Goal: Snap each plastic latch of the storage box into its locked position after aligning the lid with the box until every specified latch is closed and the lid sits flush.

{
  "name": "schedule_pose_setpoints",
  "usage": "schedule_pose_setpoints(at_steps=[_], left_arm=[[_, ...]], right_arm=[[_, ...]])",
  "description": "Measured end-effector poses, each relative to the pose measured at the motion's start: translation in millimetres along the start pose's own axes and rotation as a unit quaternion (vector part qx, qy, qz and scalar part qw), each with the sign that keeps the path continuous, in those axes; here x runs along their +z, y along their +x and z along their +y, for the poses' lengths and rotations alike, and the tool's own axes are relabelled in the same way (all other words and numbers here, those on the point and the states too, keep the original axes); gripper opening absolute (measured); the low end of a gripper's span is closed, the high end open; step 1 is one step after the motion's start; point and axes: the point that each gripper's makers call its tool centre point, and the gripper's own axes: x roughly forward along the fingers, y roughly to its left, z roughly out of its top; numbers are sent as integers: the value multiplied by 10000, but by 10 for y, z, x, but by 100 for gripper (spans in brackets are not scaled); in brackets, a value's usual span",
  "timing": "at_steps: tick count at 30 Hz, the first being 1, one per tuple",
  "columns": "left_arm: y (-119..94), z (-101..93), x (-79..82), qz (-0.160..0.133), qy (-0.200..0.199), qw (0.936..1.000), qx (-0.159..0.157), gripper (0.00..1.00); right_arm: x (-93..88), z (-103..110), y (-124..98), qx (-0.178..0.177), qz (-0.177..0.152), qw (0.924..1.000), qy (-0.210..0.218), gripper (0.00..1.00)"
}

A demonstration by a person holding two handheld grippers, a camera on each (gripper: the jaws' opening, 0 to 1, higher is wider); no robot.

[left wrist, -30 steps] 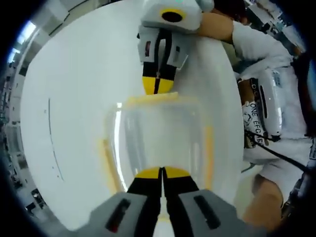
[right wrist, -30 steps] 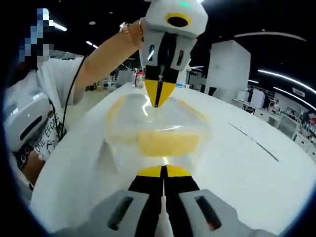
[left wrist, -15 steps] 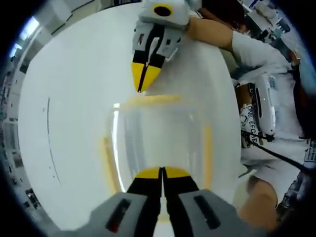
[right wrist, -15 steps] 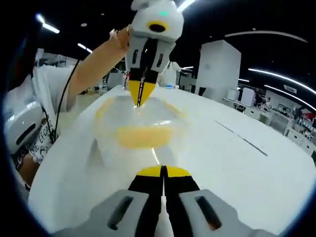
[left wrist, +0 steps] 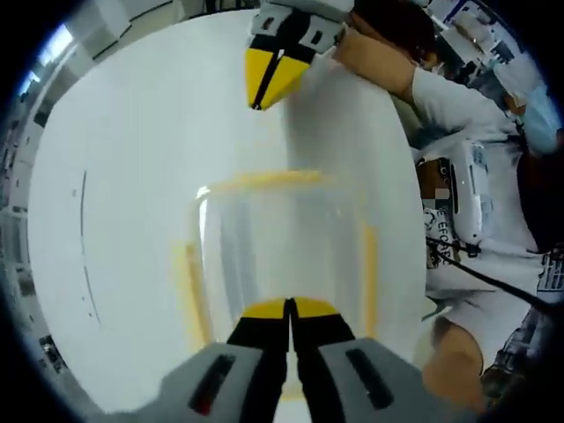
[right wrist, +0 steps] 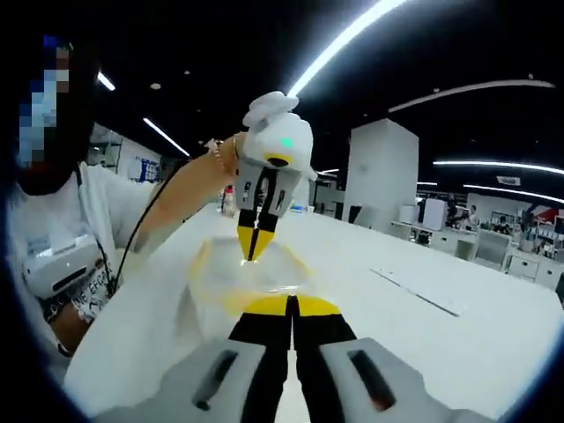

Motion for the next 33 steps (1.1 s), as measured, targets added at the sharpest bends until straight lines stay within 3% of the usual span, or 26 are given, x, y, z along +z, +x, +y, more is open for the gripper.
schedule_pose_setpoints(at_steps=[4, 8, 12, 16, 20, 23, 28, 31, 33], left_arm=[[-1, -2, -2, 68, -13, 10000, 22, 0], [-10, 8, 2, 125, -75, 9999, -11, 0], [-71, 65, 3, 149, -51, 9999, 20, 0], [-68, 56, -14, -103, -314, 9995, -4, 0], [-59, 34, -18, -167, -297, 9994, 44, 0], [-55, 33, -22, -158, -364, 9992, 89, 0], [-49, 26, -32, -84, -256, 9995, 176, 0], [-45, 36, -43, -147, -380, 9991, 67, 0], [-45, 38, -43, -149, -421, 9990, 47, 0]], right_arm=[[221, -72, -152, -156, -471, 9987, 80, 0], [219, -104, -144, -213, -518, 9983, 151, 0], [156, -45, -21, -25, -557, 9977, 375, 0], [-34, 4, 140, 51, -271, 9983, 513, 0], [-107, 42, 241, 139, -260, 9969, 729, 0], [-236, 104, 340, 209, -47, 9967, 781, 0], [-307, 180, 430, 344, 27, 9955, 885, 0], [-365, 273, 487, 474, 202, 9956, 786, 0], [-342, 247, 458, 483, 130, 9949, 876, 0]])
